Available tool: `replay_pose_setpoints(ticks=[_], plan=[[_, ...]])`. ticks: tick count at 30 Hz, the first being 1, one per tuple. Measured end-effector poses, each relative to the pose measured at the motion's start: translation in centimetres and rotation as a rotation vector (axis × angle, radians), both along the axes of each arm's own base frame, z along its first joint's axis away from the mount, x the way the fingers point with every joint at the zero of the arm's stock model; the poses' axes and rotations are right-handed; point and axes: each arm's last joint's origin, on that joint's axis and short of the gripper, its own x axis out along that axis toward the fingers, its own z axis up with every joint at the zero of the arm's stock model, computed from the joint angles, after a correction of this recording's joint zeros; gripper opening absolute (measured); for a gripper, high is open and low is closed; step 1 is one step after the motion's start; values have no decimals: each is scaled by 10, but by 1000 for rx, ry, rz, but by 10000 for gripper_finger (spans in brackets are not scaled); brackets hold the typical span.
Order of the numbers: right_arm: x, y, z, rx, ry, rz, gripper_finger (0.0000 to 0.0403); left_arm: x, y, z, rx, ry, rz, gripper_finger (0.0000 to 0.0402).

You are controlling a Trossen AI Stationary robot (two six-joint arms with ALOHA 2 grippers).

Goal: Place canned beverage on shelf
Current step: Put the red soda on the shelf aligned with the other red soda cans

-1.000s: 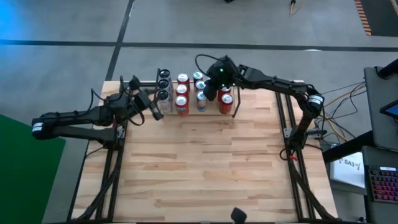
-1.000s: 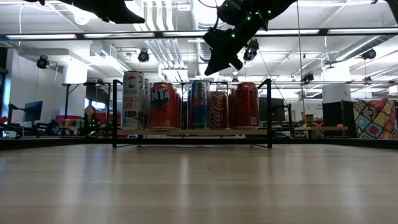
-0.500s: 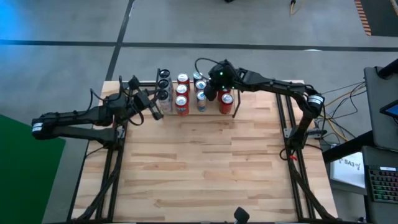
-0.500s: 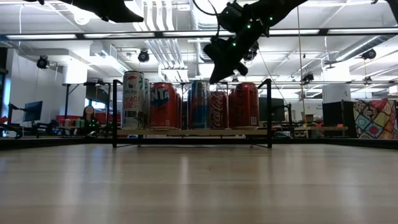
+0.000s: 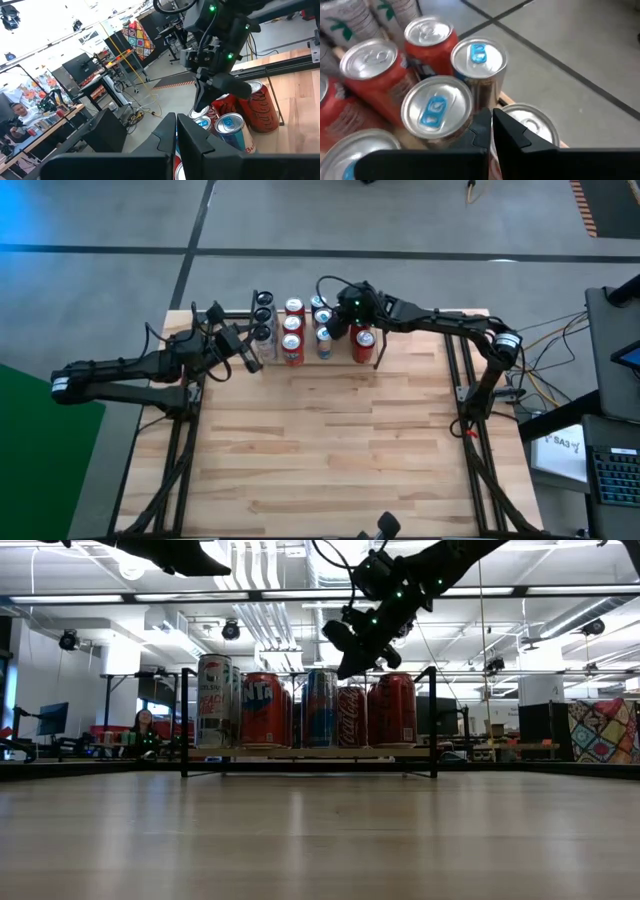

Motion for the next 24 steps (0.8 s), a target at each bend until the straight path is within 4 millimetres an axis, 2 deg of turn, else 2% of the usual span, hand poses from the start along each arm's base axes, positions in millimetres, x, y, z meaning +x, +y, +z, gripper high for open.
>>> replay_pose_setpoints(ticks=[8,14,24], plan=[[0,1,-7,1,-18,-31,9,0,0,0,0,0,0,0],[8,2,-18,-5,-35,-22,9,0,0,0,0,1,0,0],[16,11,-18,3,-66,25,9,0,0,0,12,13,0,0]])
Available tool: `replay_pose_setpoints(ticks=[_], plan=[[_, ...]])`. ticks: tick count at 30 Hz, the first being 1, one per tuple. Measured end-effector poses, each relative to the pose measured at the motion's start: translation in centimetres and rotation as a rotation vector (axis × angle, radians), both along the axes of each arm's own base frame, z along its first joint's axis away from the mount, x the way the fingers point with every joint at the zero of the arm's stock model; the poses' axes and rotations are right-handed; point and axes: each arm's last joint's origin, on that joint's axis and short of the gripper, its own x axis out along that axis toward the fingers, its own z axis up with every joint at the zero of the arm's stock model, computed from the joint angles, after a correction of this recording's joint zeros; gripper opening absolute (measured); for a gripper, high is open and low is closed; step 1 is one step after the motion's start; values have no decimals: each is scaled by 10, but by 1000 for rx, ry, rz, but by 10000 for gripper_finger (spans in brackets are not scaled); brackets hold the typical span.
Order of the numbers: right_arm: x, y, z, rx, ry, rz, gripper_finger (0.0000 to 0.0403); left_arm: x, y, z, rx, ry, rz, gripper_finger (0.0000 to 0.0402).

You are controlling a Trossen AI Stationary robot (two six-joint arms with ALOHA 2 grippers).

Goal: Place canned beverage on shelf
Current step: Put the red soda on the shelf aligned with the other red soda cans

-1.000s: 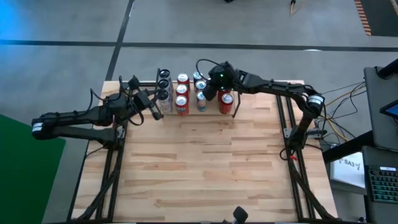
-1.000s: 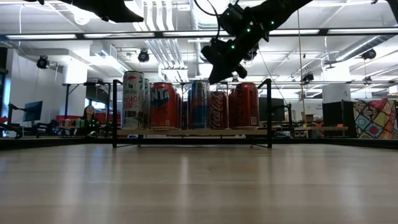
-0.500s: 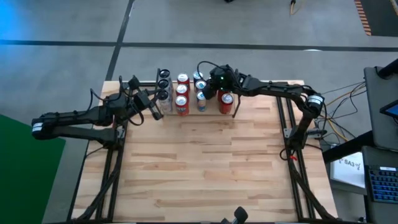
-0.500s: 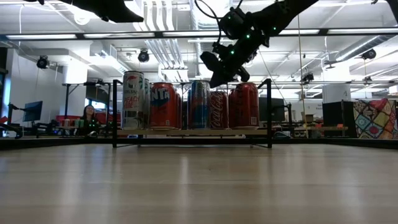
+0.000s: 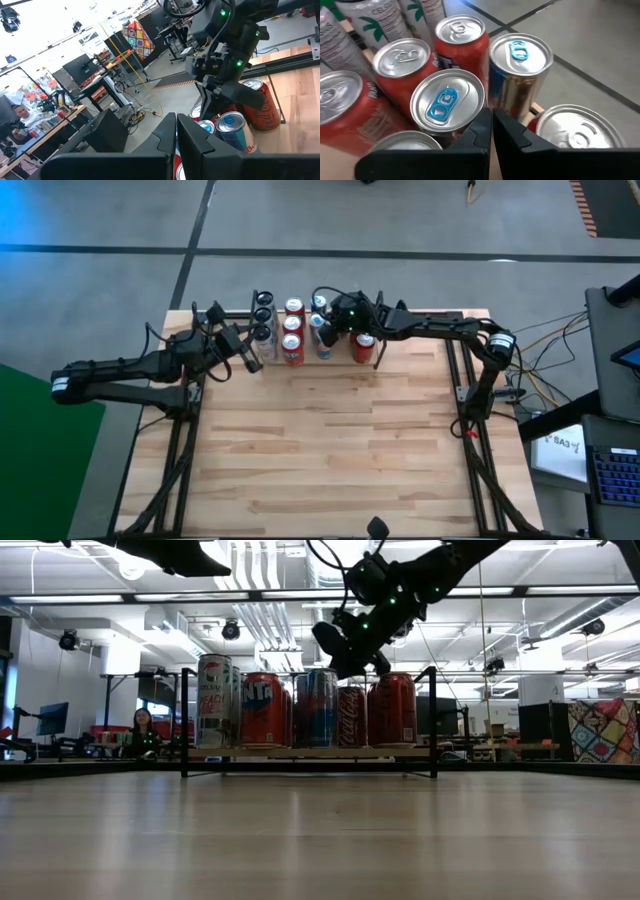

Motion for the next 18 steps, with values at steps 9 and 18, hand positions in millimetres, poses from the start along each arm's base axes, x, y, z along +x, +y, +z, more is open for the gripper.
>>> replay_pose_setpoints(ticks=[9,18], plan=[[-2,2,7,-11,11,8,9,0,0,0,-1,0,0,0],[-16,17,25,74,47,3,9,0,0,0,-15,-11,0,0]])
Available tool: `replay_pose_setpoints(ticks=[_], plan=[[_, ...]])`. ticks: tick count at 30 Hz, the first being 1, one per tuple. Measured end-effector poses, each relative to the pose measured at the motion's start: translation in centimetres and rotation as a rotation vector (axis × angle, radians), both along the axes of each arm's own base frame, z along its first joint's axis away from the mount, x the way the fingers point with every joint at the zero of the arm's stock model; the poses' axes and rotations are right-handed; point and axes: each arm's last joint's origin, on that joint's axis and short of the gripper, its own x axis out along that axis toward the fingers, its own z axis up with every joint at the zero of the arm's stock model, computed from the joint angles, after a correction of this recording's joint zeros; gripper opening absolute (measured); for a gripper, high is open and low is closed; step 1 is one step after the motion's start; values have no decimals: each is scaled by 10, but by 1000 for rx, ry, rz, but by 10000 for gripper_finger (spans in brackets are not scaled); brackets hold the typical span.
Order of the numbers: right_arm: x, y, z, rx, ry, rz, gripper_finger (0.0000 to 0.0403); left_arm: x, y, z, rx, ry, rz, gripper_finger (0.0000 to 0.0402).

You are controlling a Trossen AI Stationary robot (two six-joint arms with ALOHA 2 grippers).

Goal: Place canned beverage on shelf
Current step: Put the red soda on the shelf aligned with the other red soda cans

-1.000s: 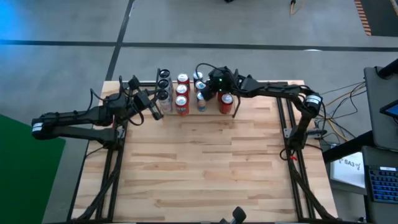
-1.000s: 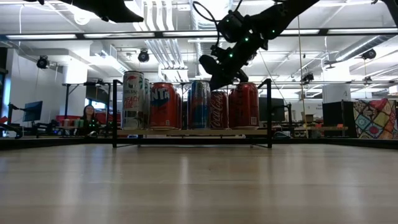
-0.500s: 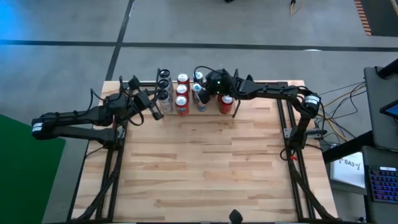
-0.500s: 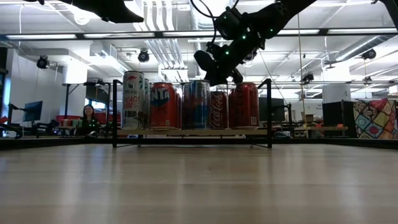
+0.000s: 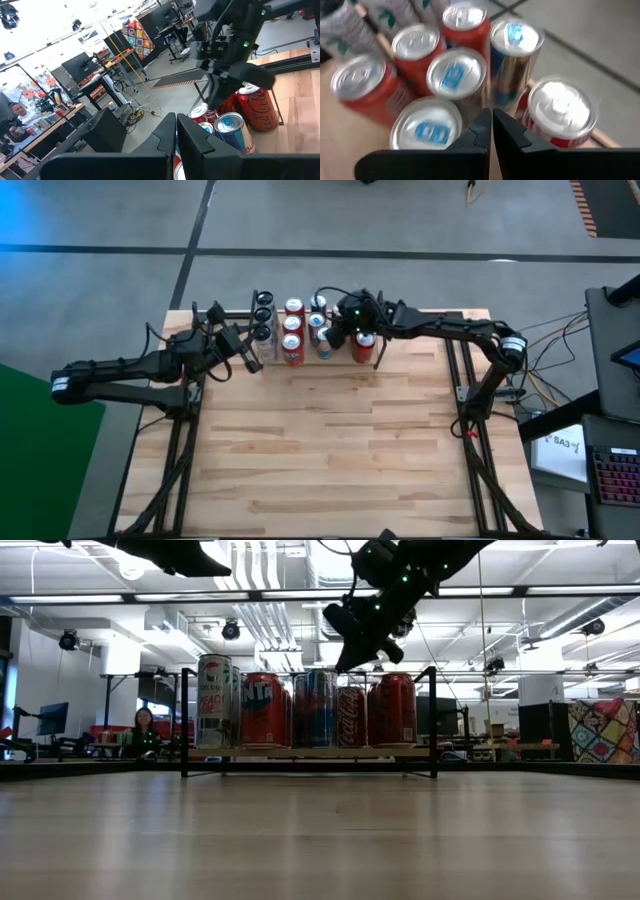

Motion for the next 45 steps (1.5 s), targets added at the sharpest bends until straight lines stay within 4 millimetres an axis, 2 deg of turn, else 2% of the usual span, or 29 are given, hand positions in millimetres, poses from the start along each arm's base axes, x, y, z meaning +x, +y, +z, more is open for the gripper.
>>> replay_pose_setpoints(ticks=[11,22,31,36,45], plan=[[9,21,-8,74,16,60,9,1,0,-1,-2,2,-1,0],[13,26,-9,76,7,69,9,1,0,-1,-2,2,-1,0],[-7,34,11,87,33,48,9,1,0,-1,-8,6,-2,0],[-3,41,5,103,55,52,9,1,0,-3,-30,12,-2,0],[13,38,-23,107,107,34,9,1,0,-3,-32,8,-2,0]])
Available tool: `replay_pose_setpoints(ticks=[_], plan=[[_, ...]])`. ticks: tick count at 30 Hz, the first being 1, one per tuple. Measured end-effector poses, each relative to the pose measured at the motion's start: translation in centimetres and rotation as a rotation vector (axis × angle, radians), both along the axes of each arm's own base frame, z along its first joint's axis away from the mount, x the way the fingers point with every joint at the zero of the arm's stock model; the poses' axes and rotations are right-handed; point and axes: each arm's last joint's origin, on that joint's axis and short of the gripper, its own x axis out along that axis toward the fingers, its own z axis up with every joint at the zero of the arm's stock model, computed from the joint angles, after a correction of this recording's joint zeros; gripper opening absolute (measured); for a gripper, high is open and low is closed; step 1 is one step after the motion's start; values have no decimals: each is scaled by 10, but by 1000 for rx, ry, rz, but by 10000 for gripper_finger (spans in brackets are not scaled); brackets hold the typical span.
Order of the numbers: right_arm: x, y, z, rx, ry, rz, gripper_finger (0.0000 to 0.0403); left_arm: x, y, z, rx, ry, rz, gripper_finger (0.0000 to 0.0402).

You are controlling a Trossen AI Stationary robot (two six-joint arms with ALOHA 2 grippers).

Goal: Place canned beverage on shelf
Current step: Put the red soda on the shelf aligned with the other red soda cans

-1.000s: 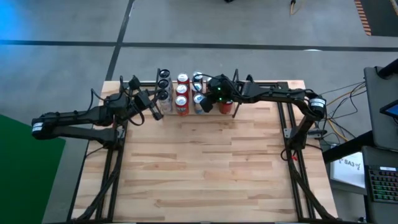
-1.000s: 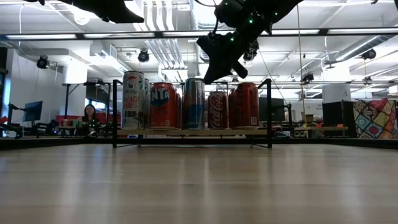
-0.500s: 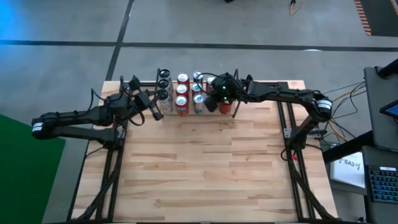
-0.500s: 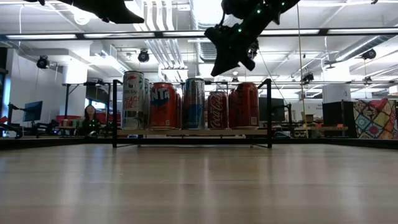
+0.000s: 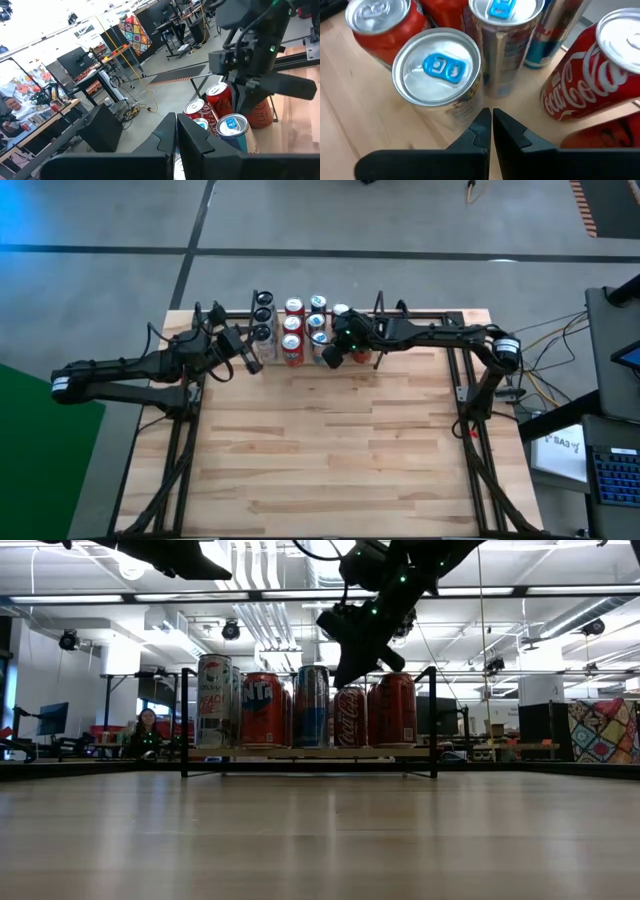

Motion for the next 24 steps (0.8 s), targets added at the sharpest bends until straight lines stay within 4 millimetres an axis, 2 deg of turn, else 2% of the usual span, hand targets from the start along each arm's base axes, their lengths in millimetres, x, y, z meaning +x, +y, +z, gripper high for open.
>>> replay_pose_setpoints(ticks=[19,24], plan=[[6,3,2,-9,-42,10,9,0,0,1,34,20,-1,0],[4,1,16,-39,-42,32,9,0,0,1,34,18,-1,0]])
